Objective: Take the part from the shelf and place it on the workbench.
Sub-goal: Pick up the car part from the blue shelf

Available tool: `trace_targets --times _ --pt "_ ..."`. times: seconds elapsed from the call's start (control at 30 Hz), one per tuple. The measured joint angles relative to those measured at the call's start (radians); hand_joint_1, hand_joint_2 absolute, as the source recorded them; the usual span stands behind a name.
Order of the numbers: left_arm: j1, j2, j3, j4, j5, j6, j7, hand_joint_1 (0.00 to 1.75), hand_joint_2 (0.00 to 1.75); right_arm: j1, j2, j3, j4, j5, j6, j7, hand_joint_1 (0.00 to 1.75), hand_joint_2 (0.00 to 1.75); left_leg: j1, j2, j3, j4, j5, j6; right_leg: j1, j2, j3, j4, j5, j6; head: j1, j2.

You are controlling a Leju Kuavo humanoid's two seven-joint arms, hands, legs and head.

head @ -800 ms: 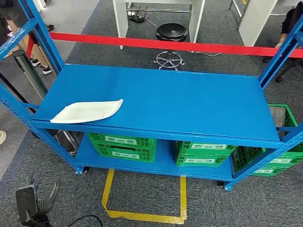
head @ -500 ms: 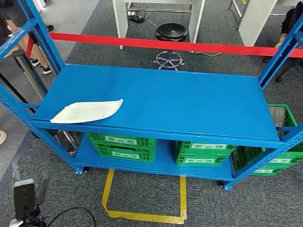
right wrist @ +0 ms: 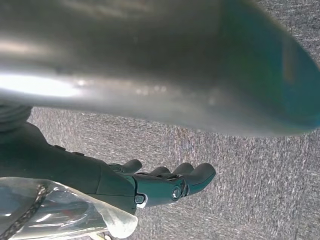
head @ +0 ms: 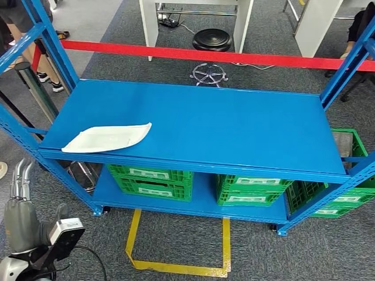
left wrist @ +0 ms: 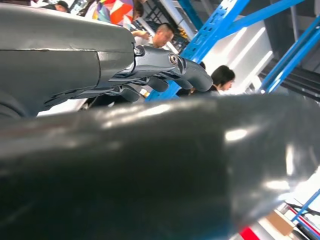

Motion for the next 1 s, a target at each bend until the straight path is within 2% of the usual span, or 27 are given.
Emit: trace_targets --times 0.33,0.83,1.0 --pt "-0.003 0.017 -0.035 -0.016 -0.029 0.007 0.032 0.0 0.0 -0.001 0.014 -0.003 -0.026 0.008 0.026 0.0 0.0 0.0 0.0 0.0 0.0 0.0 0.0 0.0 0.0 0.0 0.0 0.0 0.0 0.0 0.0 0.0" --pt "-0.014 0.021 -0.039 -0.018 -0.03 0.02 0.065 0.0 0.0 -0.002 0.022 -0.003 -0.041 0.012 0.029 0.0 0.0 0.0 0.0 0.0 0.0 0.0 0.0 0.0 0.0 0.0 0.0 0.0 0.0 0.0 0.0 0.0" --pt "-0.015 0.022 -0.039 -0.018 -0.027 0.02 0.067 0.0 0.0 -0.003 0.024 -0.003 -0.042 0.013 0.029 0.0 0.0 0.0 -0.005 -0.001 -0.001 0.007 -0.002 0.006 -0.006 0.001 0.001 -0.005 0.004 0.006 0.0 0.0"
